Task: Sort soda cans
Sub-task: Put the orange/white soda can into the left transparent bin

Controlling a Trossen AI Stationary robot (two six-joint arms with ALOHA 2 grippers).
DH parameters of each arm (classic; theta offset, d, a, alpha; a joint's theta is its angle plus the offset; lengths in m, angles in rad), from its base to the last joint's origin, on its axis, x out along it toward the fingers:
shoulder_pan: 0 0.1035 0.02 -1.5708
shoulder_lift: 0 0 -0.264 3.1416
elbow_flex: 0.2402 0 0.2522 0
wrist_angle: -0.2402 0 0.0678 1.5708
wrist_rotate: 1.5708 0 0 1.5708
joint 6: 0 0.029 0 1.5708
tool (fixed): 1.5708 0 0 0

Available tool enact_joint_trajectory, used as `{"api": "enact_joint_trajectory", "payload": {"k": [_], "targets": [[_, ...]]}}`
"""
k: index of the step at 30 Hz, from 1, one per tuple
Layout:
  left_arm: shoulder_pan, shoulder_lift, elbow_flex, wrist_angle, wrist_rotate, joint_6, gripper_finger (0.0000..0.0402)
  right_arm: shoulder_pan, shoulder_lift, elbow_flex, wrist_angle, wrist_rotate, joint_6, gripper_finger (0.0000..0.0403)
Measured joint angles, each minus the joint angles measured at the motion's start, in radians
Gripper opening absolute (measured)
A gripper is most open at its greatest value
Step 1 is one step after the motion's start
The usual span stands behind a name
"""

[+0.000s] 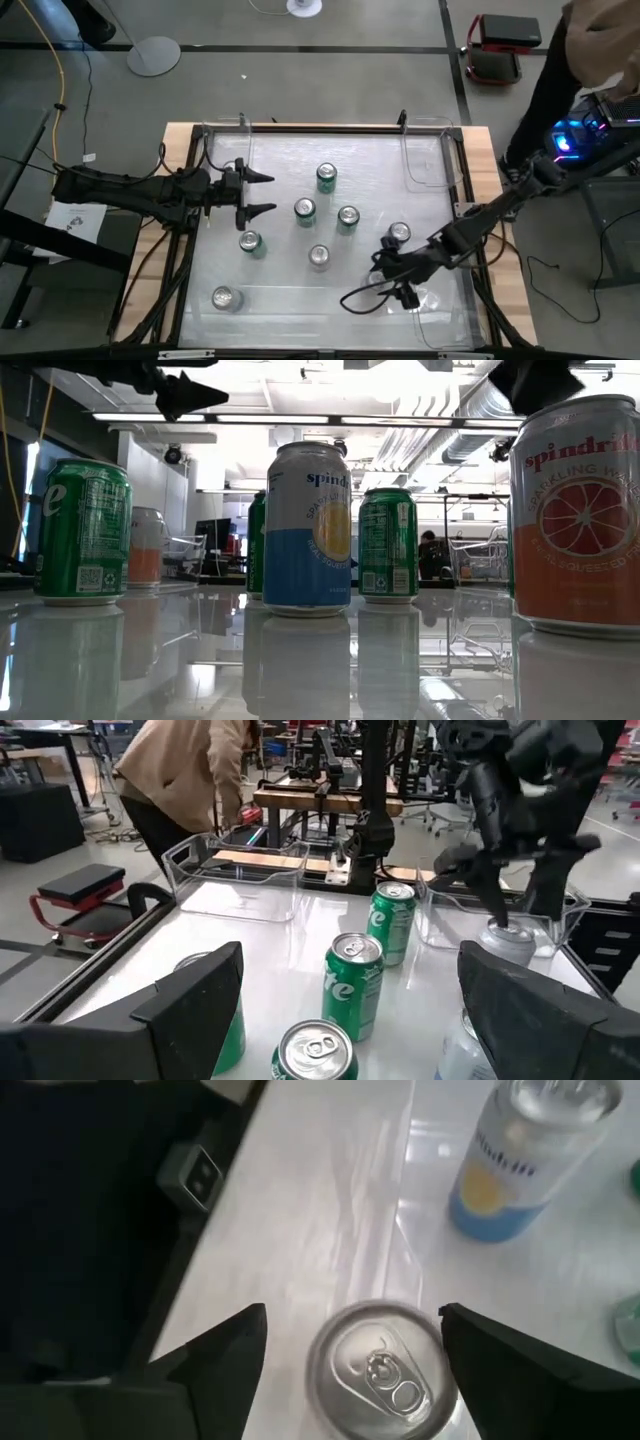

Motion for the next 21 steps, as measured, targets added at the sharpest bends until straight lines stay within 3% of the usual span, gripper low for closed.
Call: {"api": "enact_joint_trajectory", "payload": {"k": [9,21], "targets": [[-0.005,-0.038,0.001,-0.026,-0.001,-0.016,0.0344,-0.005,0.068,0.004,0.011,0.025,-0.017,0.0289],[-0.005,-0.059,0.001,-0.03,-0.01,-0.016,0.0344,-0.006,0.002,0.0,0.003,0.027,-0.029,0.0289]]}}
